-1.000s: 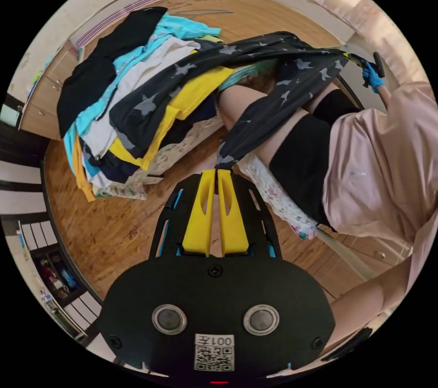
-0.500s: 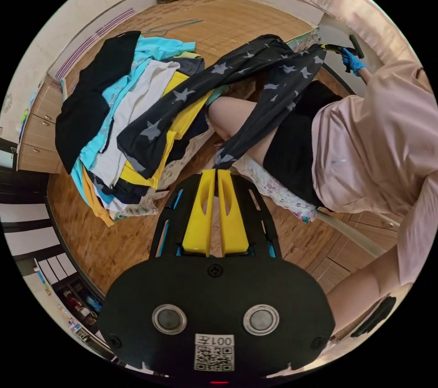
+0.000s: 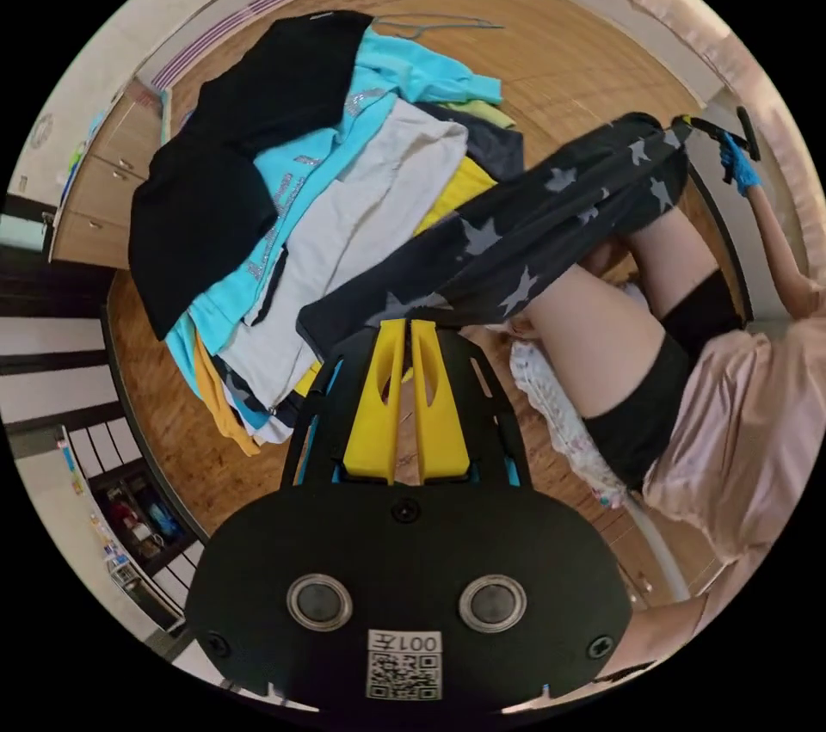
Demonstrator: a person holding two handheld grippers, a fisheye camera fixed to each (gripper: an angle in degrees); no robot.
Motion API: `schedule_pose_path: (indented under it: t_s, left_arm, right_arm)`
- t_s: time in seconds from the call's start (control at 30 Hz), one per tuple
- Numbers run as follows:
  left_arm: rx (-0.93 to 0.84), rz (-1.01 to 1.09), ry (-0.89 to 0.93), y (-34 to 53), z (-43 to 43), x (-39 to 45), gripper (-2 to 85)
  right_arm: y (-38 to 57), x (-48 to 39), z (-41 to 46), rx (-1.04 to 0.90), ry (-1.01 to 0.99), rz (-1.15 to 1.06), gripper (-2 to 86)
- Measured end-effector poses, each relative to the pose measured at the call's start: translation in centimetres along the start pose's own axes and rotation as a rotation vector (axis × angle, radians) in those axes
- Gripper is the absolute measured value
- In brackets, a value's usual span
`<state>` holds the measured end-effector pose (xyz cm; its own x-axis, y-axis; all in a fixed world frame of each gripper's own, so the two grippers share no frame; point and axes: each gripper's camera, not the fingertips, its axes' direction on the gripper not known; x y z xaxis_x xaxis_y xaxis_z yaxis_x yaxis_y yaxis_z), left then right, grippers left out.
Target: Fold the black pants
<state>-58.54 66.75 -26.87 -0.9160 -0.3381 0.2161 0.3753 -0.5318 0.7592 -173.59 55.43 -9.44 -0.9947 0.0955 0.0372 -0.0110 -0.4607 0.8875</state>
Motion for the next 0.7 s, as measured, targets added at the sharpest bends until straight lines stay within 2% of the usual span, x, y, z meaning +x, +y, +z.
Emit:
schedule_pose_path:
  t_s: [0.17, 0.33, 0.43, 0.5, 0.7]
  left_arm:
    - [-0.067, -0.137, 0.018, -3.5, 3.9, -2.0, -0.6]
    - [0.027, -0.212, 0.083, -1.8, 2.8, -3.4, -0.7]
    - [0.022, -0.297, 0.006, -0.2, 2.3, -4.8, -1.1]
    - [0.035, -0.351, 0.025, 0.9, 2.0, -5.6, -1.1]
    - [0.154, -0.327, 0.076, 2.2, 1.0, -3.2, -0.9]
  right_arm:
    - [-2.3, -2.0, 4.8, -0.072, 0.085, -0.019, 1.0]
    - [-3.1, -2.9, 4.4, -0.083, 0.118, -0.119, 1.3]
    - [-3.6, -2.2, 4.0, -0.068, 0.075, -0.101, 1.7]
    - [-4.0, -2.0, 3.7, -0.036, 0.044, -0.088, 1.9]
    - [-5.3, -1.7, 3.7, -0.072, 0.026, -0.063, 3.0]
